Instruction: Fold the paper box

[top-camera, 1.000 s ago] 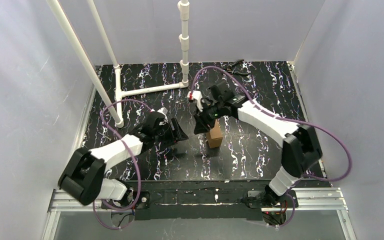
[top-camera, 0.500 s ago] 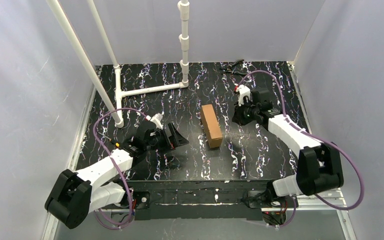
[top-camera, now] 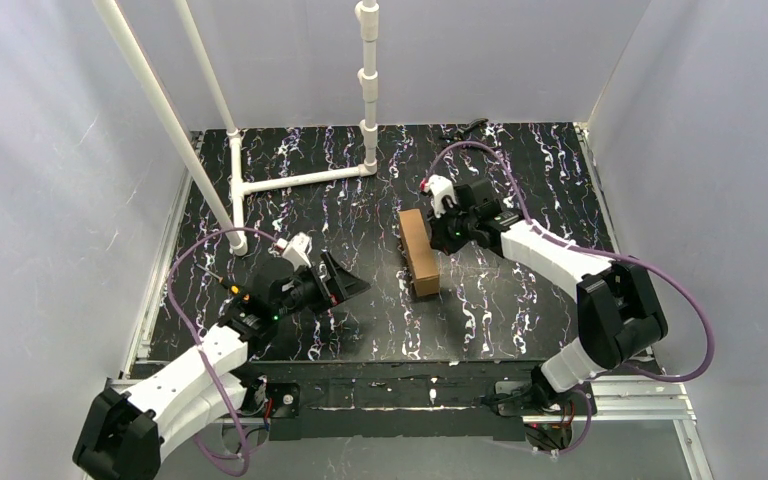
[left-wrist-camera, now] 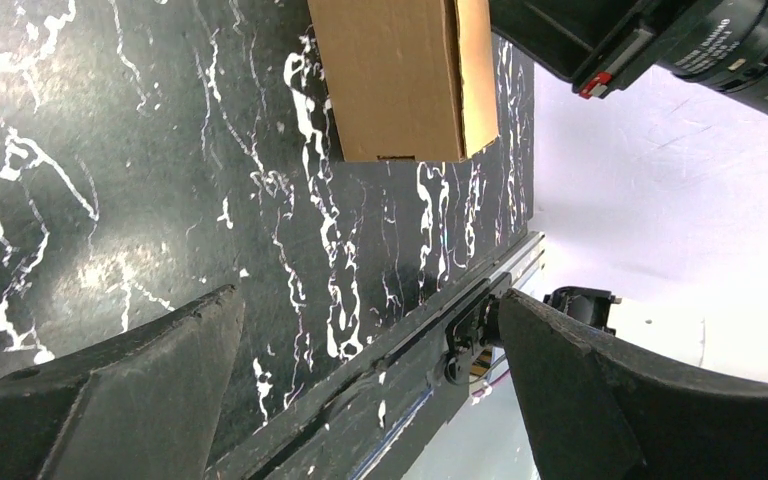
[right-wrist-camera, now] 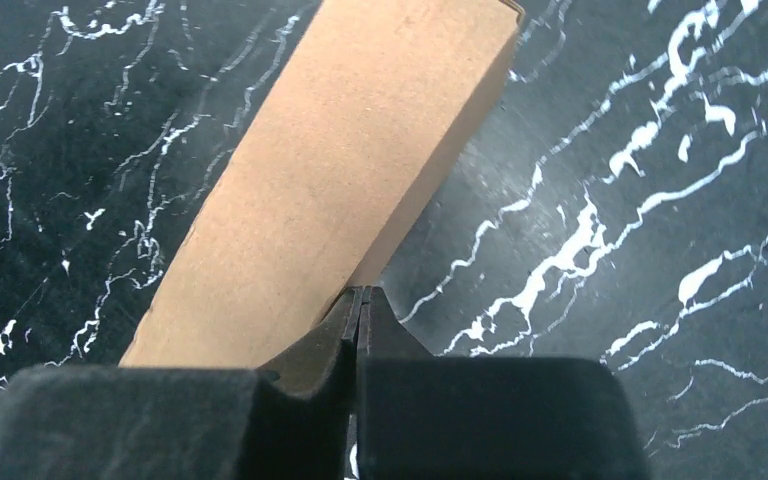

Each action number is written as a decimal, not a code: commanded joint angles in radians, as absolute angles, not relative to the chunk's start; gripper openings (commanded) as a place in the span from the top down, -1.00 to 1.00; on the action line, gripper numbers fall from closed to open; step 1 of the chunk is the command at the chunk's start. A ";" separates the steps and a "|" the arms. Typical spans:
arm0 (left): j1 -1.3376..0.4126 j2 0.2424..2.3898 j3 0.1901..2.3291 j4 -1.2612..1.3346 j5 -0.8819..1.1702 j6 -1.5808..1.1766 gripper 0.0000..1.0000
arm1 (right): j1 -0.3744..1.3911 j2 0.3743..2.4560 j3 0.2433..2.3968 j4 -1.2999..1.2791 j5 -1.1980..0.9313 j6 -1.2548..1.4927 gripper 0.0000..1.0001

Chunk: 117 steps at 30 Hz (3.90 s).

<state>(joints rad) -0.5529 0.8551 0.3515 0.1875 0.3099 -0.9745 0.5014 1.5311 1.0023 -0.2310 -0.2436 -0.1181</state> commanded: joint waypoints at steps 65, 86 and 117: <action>-0.419 1.035 0.746 -0.140 0.312 -0.693 -0.70 | 0.102 1.106 1.001 -0.631 -0.707 -0.534 -0.08; -0.396 0.485 1.114 -0.853 0.217 -0.578 -0.97 | -0.014 1.018 1.417 -0.860 -0.691 -0.336 -0.97; -0.396 0.397 1.108 -0.934 0.207 -0.623 -0.97 | -0.047 0.929 1.299 -0.621 -0.704 0.024 -0.97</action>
